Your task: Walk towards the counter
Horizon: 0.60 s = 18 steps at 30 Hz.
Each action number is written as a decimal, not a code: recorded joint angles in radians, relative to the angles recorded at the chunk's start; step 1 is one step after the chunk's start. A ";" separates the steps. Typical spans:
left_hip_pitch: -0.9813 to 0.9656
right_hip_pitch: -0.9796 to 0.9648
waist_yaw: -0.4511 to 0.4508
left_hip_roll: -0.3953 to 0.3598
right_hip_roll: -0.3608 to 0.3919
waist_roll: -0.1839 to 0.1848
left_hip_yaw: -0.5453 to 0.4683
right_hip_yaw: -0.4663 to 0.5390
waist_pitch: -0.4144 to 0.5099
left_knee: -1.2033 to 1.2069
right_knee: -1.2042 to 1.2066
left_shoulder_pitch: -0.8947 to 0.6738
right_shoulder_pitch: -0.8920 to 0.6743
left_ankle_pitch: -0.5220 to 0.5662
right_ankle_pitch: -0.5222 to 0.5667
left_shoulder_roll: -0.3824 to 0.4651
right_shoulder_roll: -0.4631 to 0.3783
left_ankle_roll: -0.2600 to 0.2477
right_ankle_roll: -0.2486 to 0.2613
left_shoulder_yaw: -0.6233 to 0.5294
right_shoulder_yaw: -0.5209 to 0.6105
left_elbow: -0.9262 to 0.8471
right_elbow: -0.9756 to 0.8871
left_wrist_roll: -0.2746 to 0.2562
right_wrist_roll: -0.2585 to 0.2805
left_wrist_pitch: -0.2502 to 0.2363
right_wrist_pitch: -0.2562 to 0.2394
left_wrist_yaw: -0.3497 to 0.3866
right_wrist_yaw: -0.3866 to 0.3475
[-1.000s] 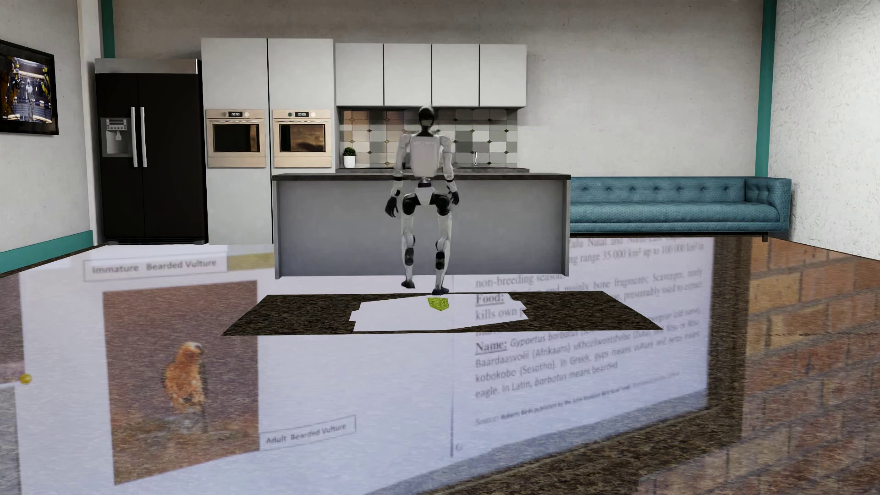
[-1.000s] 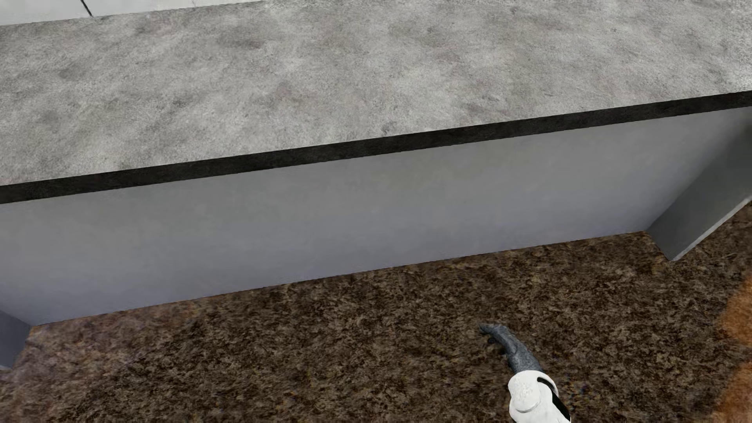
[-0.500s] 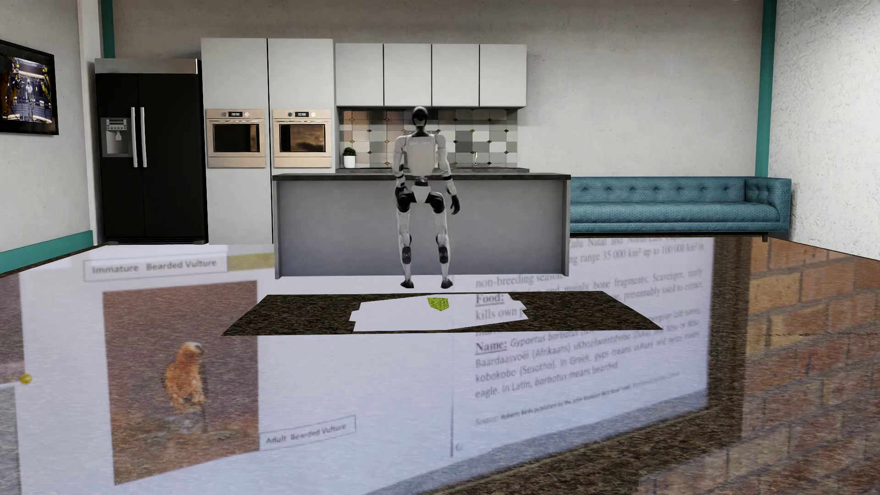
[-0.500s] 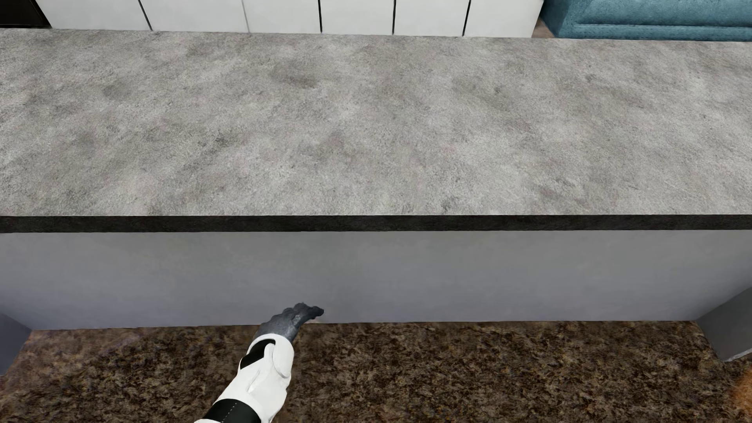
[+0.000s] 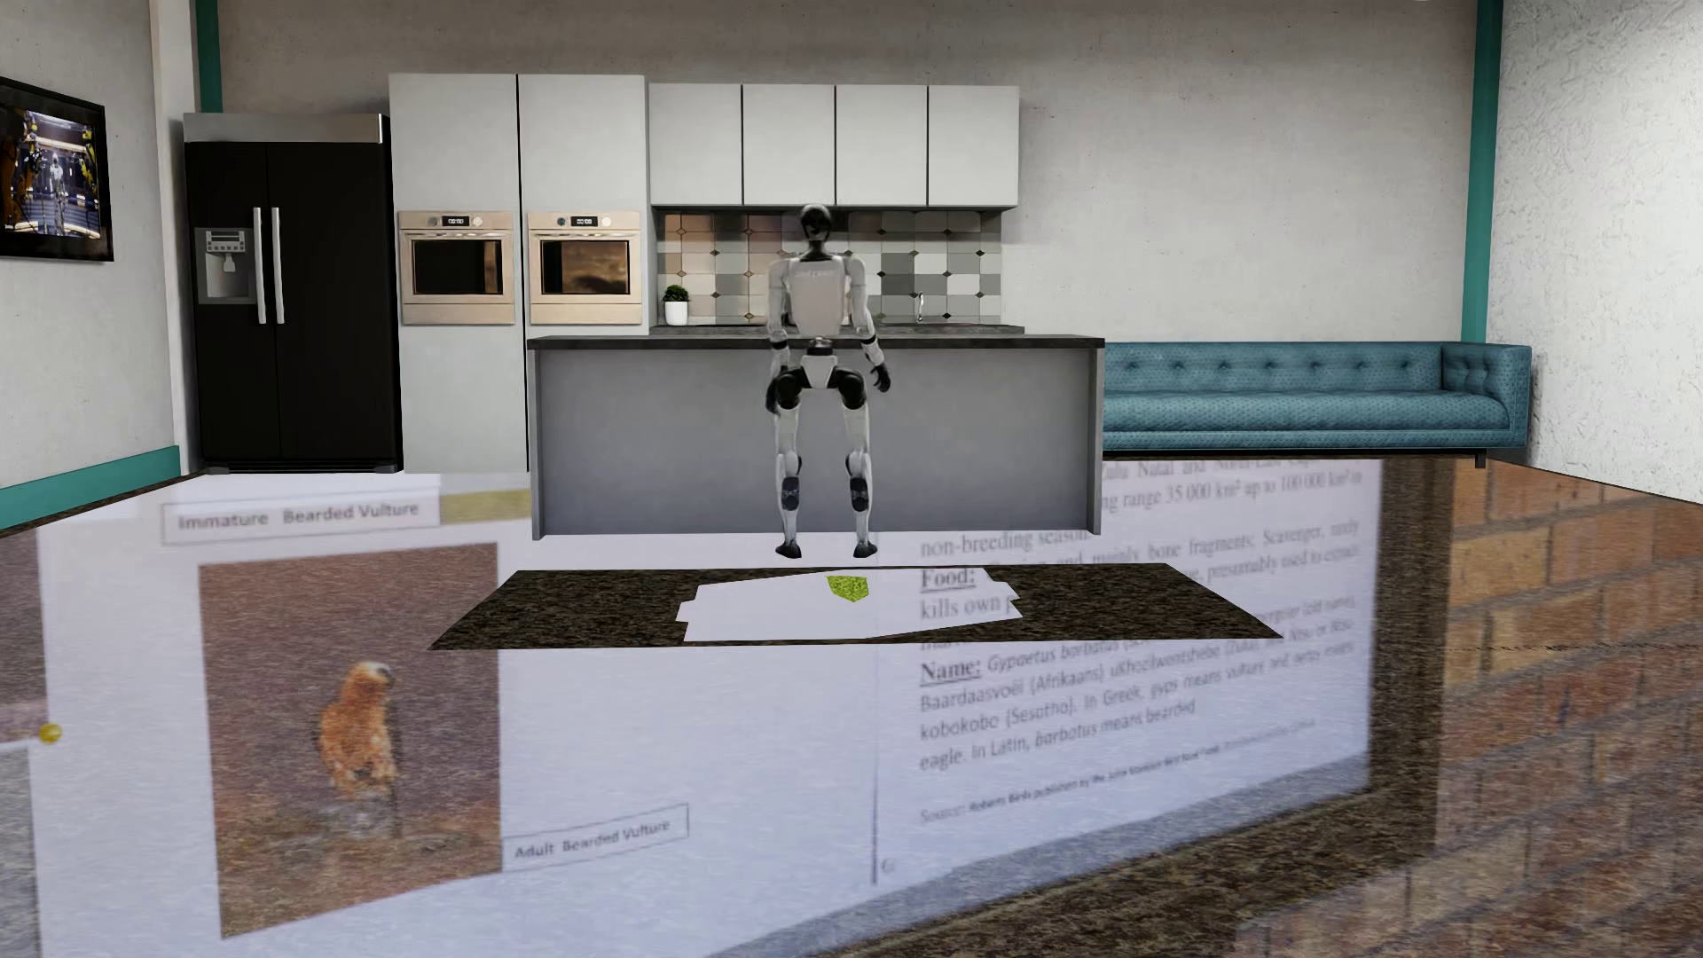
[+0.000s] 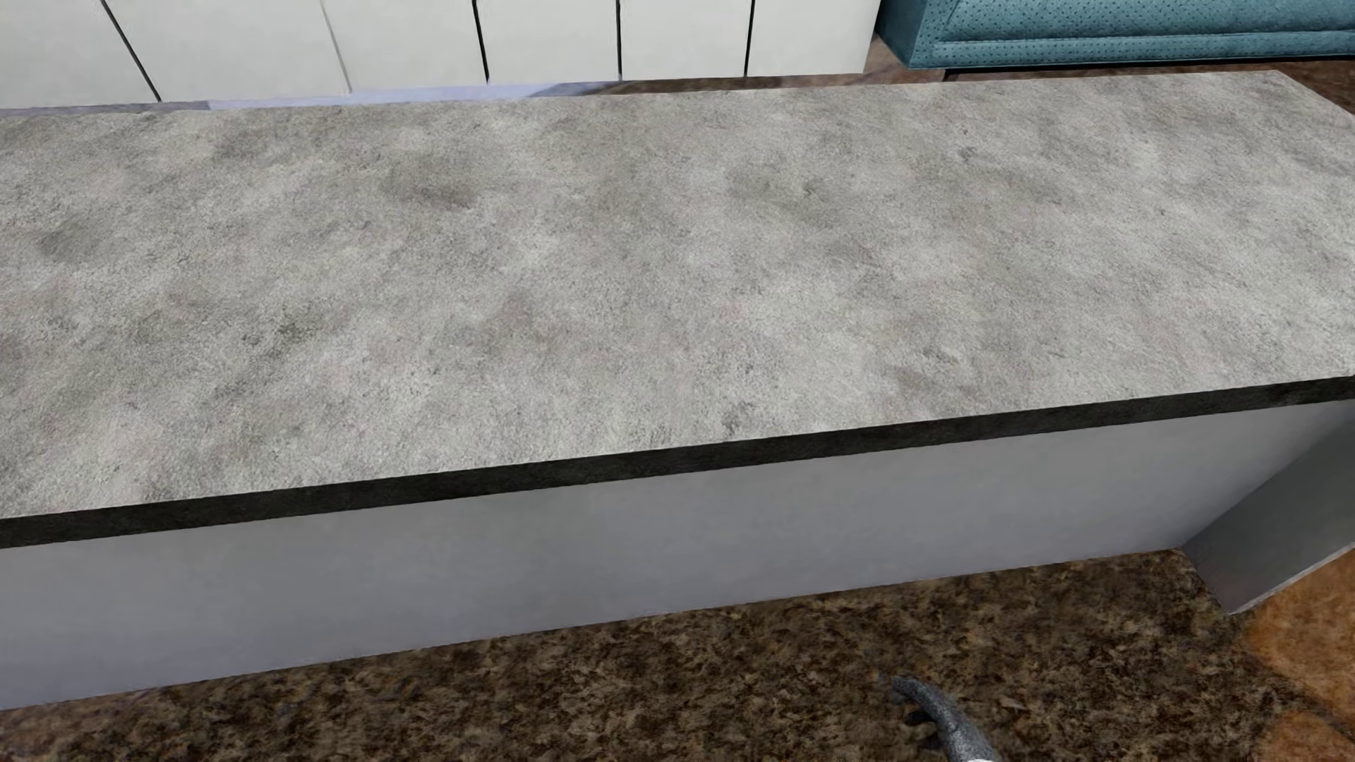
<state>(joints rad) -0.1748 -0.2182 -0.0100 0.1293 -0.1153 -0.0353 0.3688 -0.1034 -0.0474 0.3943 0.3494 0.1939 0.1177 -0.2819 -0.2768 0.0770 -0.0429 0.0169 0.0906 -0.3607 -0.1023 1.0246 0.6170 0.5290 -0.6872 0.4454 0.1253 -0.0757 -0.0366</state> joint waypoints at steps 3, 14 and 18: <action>0.005 0.009 0.014 0.005 0.002 0.013 -0.008 -0.009 0.006 0.008 0.008 0.084 0.028 -0.008 -0.013 0.011 0.006 -0.005 -0.001 0.015 0.002 -0.067 0.053 -0.001 0.007 -0.044 0.039 0.014 0.002; -0.037 0.024 -0.002 -0.048 -0.057 0.022 -0.135 -0.131 0.024 0.021 0.053 -0.192 0.104 0.001 -0.057 0.076 0.041 -0.009 -0.008 0.020 -0.170 -0.204 0.249 0.064 -0.005 -0.100 0.150 0.136 0.042; -0.046 -0.001 -0.013 -0.042 -0.052 0.025 -0.113 -0.108 0.028 0.019 0.056 -0.240 0.079 0.004 -0.048 0.084 0.029 -0.006 -0.009 0.000 -0.165 -0.262 0.170 0.062 -0.022 -0.130 0.108 0.157 0.028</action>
<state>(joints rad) -0.2207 -0.2195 -0.0227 0.0874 -0.1669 -0.0107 0.2554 -0.2112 -0.0190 0.4134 0.4055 -0.0457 0.1964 -0.2780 -0.3244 0.1612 -0.0139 0.0105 0.0819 -0.3605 -0.2669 0.7626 0.7866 0.5912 -0.7095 0.3153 0.2330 0.0811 -0.0083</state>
